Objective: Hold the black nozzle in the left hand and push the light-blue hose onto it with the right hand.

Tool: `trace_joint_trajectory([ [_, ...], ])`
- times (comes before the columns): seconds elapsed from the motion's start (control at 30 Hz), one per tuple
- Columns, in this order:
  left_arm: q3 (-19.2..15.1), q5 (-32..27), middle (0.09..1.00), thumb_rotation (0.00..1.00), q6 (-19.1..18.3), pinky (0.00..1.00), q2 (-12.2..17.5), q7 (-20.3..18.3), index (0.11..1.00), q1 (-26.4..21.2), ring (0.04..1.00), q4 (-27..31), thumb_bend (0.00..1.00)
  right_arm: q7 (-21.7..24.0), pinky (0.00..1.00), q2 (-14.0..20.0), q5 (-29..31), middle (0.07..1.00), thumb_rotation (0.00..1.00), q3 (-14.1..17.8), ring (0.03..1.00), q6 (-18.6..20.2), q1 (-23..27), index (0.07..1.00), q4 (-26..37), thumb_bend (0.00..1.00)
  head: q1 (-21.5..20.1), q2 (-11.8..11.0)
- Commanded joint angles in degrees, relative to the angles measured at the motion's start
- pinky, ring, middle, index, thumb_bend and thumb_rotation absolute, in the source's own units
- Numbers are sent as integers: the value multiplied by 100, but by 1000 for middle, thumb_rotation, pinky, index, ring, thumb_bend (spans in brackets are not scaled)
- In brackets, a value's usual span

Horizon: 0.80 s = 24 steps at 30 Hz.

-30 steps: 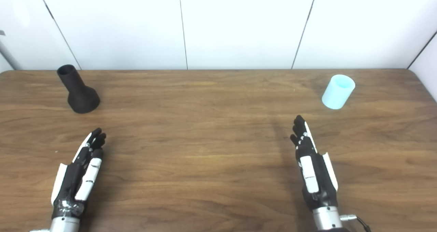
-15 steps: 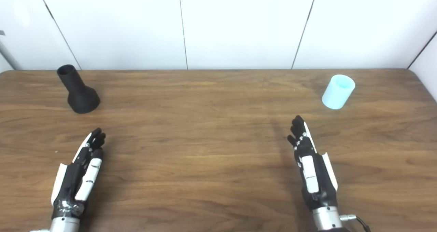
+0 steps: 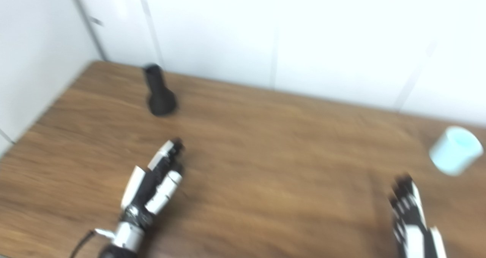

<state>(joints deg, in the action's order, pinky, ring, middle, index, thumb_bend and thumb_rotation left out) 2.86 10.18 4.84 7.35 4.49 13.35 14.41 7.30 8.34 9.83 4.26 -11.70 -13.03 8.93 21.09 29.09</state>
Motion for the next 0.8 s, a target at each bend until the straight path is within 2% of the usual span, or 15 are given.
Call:
trace_joint_trajectory([
  [0.0, 184, 151, 904, 700, 23, 906, -408, 67, 929, 223, 910, -229, 391, 141, 1000, 47, 154, 998, 991, 26, 1000, -119, -195, 1000, -443, 538, 24, -41],
  [0.2, 286, 300, 897, 712, 76, 914, -441, 257, 926, 175, 907, -365, 397, 218, 1000, 111, 136, 984, 1000, 51, 999, -312, -123, 1000, -681, 553, 148, -119],
  [0.27, 308, 281, 901, 690, 68, 927, -457, 271, 935, 179, 914, -364, 395, 202, 1000, 107, 83, 983, 1000, 54, 1000, -353, -120, 1000, -683, 561, 177, -133],
  [0.4, 325, 272, 908, 591, 141, 919, -493, 321, 941, 211, 915, -351, 405, 213, 1000, 124, 91, 987, 1000, 61, 1000, -408, -137, 1000, -720, 569, 176, -131],
  [0.5, 321, 217, 919, 511, 177, 927, -542, 377, 935, 273, 931, -286, 461, 250, 1000, 133, 156, 993, 1000, 74, 1000, -424, -183, 1000, -706, 569, 156, -108],
  [0.6, 273, 228, 920, 391, 163, 932, -576, 462, 945, 317, 936, -88, 542, 251, 1000, 141, 134, 991, 1000, 80, 1000, -448, -239, 1000, -633, 565, 171, -97],
  [0.67, 230, 301, 916, 272, 166, 905, -573, 568, 945, 312, 912, 35, 617, 253, 1000, 146, 113, 992, 1000, 79, 1000, -502, -264, 1000, -627, 545, 188, -105],
  [0.77, 70, 622, 909, 202, 60, 866, -394, 747, 933, 141, 892, 181, 684, 204, 1000, 147, -7, 987, 1000, 68, 1000, -515, -308, 1000, -610, 551, 206, -87],
])
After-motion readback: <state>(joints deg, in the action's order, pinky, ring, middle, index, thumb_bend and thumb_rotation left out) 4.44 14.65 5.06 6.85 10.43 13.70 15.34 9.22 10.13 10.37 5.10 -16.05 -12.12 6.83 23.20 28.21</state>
